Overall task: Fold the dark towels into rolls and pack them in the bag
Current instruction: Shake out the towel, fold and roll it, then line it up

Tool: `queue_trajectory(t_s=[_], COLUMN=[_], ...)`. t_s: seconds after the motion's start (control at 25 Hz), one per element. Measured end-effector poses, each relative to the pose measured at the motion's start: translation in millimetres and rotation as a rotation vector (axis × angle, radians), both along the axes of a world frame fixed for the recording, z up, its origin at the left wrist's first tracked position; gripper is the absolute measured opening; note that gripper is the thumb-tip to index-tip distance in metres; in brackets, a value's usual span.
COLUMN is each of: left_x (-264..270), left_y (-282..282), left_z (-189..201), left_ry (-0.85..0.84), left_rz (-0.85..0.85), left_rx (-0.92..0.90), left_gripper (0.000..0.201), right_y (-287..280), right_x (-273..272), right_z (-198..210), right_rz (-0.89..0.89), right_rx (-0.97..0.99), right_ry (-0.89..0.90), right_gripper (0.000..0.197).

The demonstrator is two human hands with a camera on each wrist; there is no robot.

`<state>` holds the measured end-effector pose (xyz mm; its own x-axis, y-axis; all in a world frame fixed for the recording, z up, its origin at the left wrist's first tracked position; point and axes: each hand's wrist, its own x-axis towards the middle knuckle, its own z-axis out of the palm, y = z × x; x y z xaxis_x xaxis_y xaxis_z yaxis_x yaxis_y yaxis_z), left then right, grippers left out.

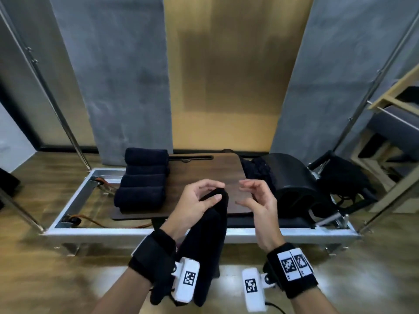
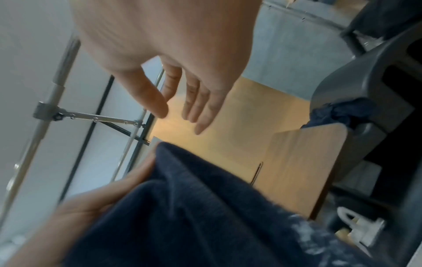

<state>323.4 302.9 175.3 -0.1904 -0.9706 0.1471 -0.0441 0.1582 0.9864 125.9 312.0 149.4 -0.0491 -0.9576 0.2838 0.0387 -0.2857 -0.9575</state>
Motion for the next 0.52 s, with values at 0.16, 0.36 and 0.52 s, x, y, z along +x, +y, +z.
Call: queue_trajectory(t_s=[0.16, 0.36, 0.52], left_x=[31.3, 78.9, 74.2], left_y=[22.9, 37.1, 45.6], left_z=[15.8, 17.6, 10.9], left_ry=[-0.006, 0.105, -0.132], left_rz=[-0.087, -0.028, -0.072], left_rx=[-0.091, 0.030, 0.000], left_gripper=[0.032, 0.028, 0.025], right_y=[4.3, -2.2, 3.4], right_x=[26.7, 44.9, 72.3], right_z=[-1.9, 14.5, 32.6], right_rz=[0.350, 0.304, 0.342], right_rx=[0.103, 0.065, -0.130], right_ry=[0.361, 0.285, 0.392], right_gripper=[0.064, 0.014, 0.014])
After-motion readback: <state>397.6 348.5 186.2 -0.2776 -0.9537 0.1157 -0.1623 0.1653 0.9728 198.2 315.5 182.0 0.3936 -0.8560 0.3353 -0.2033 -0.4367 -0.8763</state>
